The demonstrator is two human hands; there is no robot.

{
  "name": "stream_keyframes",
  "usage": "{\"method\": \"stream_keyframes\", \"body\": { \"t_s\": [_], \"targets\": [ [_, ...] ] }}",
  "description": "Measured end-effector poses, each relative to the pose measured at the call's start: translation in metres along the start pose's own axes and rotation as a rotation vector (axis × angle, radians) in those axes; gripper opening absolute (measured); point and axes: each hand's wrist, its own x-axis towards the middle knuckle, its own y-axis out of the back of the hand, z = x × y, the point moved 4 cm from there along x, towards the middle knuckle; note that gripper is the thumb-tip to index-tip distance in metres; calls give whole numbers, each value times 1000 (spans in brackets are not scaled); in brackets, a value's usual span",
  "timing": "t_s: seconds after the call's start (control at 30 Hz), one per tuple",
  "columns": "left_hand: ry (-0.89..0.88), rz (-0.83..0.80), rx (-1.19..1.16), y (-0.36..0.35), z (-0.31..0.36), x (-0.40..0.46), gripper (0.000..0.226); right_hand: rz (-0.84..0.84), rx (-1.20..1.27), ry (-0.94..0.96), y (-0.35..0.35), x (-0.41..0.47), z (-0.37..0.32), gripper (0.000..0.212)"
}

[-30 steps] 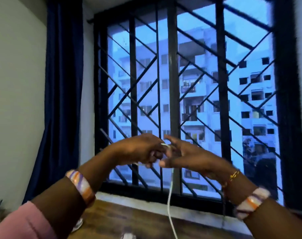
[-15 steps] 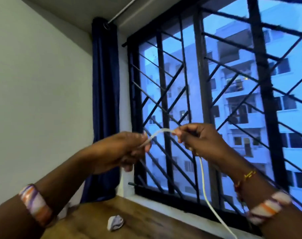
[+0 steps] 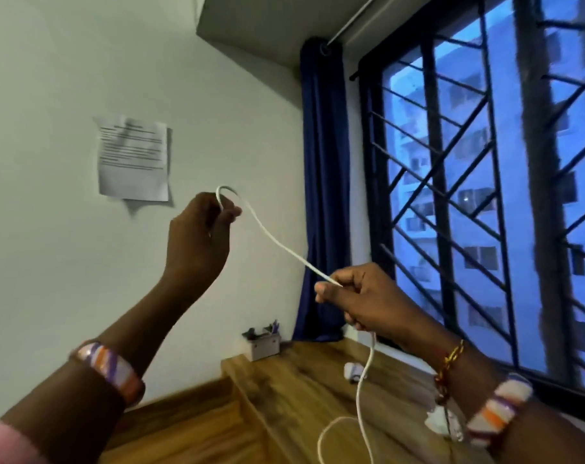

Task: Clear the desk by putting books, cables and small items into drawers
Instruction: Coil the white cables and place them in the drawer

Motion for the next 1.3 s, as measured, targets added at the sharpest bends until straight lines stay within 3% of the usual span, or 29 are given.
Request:
{"method": "stream_keyframes", "body": {
  "t_s": [0.07, 0.1, 0.2, 0.23, 0.33, 0.43, 0.5, 0.57, 0.6, 0.63, 0.7, 0.77, 0.8, 0.83, 0.9, 0.97, 1.03, 1.13, 1.23, 1.3],
  "targets": [
    [-1, -3, 230, 35, -7, -7, 10, 71, -103, 105, -14, -6, -18, 27],
    [135, -48, 106, 50, -7, -11, 14, 91, -143, 138, -21, -9, -25, 27],
    [763, -206, -773, 86, 8, -18, 22, 83, -233, 144, -39, -14, -42, 26],
    [874, -183, -996, 100, 14, -19, 19, 68, -247, 134, -47, -14, -47, 26],
    [932, 90, -1259, 138, 22, -10, 26, 1, -265, 144, -81, -15, -66, 28],
    [806, 399, -1219, 166, 16, -3, 34, -69, -296, 240, -117, -17, -98, 30],
    [613, 528, -912, 189, 5, -1, 31, -99, -314, 274, -132, -18, -112, 29],
    [325, 570, -300, 217, -5, -6, 24, -117, -317, 285, -139, -18, -120, 27],
    [140, 508, 54, 225, -6, -9, 19, -122, -319, 291, -140, -17, -123, 25],
    [-41, 367, 374, 226, -5, -13, 16, -121, -331, 297, -140, -16, -125, 24],
    [-228, -38, 838, 215, -9, -25, 16, -83, -386, 302, -135, -10, -126, 23],
    [-311, -367, 1075, 201, -14, -41, 17, 11, -431, 288, -124, 0, -123, 23],
    [-323, -476, 1078, 195, -15, -49, 19, 65, -445, 280, -117, 5, -120, 24],
    [-258, -587, 993, 189, -14, -56, 19, 114, -456, 277, -112, 11, -116, 26],
    [75, -766, 484, 175, -11, -67, 27, 175, -481, 278, -107, 23, -108, 34],
    [380, -808, -145, 159, -4, -72, 35, 182, -495, 258, -108, 30, -97, 47],
    [586, -744, -700, 143, -1, -69, 34, 174, -513, 233, -117, 35, -84, 64],
    [667, -438, -1290, 128, -2, -42, 27, 178, -603, 275, -133, 42, -61, 76],
    [619, 35, -1629, 132, -29, -4, 25, 156, -678, 272, -138, 59, -25, 47],
    [572, 298, -1679, 142, -56, 15, 22, 130, -615, 204, -133, 70, 5, 31]
  ]
}}
